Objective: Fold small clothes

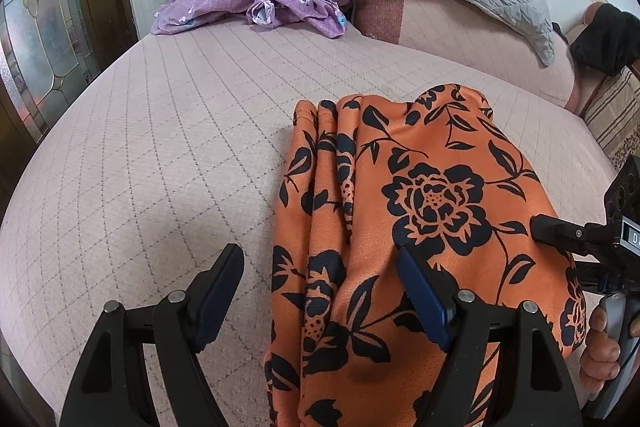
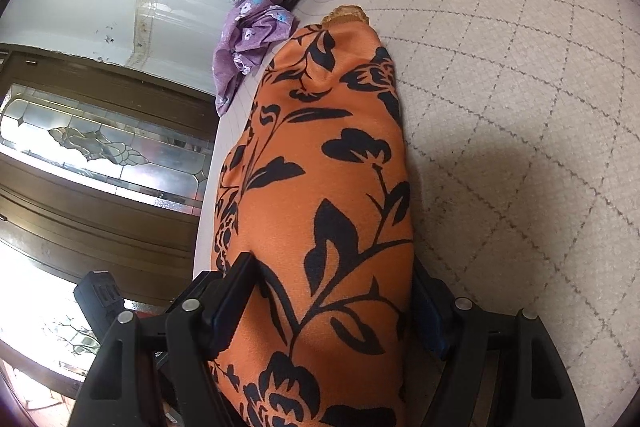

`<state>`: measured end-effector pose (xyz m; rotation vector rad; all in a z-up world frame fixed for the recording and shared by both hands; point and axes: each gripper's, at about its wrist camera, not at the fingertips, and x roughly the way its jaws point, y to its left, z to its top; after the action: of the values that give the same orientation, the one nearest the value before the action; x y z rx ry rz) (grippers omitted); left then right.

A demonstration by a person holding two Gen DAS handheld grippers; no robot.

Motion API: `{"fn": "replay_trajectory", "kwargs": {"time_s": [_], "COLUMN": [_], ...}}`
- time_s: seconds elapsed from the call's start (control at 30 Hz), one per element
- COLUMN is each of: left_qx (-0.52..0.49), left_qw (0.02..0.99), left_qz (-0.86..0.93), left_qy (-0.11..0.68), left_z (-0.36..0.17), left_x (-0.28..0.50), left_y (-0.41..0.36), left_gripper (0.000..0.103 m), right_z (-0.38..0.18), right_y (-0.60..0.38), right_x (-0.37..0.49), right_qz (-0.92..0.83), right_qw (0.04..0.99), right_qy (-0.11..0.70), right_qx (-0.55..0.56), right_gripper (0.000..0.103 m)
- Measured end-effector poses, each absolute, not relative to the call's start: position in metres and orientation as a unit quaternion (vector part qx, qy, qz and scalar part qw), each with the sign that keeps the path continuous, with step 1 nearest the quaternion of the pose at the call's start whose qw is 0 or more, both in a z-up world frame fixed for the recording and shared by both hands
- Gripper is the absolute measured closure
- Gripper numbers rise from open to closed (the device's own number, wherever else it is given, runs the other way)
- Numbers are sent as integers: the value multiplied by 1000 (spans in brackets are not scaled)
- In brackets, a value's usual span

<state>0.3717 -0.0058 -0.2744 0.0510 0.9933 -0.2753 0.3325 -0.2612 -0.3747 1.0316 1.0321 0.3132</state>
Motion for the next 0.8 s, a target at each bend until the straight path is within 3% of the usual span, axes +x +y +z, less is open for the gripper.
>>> {"fn": "replay_trajectory", "kwargs": {"time_s": [0.27, 0.6, 0.63, 0.67, 0.8], "left_qx": [8, -123, -125, -121, -108], "left_qw": [860, 803, 804, 808, 818], "left_qz": [-157, -231, -234, -234, -232], "left_qy": [486, 535, 532, 528, 516], "left_z": [-277, -287, -287, -286, -284], "left_x": [373, 389, 388, 387, 384], "left_y": [-8, 13, 15, 15, 13], "left_gripper": [22, 20, 24, 39, 73], "right_z": [-374, -373, -373, -371, -367], "right_y": [-258, -256, -255, -254, -251], "right_x": [332, 332, 332, 331, 330], "right_qz": [141, 137, 136, 135, 128], "right_qw": [741, 751, 753, 754, 765], "right_qy": [466, 465, 466, 466, 467], "right_qx": [462, 448, 445, 443, 425], "right_gripper": [28, 34, 34, 36, 42]}}
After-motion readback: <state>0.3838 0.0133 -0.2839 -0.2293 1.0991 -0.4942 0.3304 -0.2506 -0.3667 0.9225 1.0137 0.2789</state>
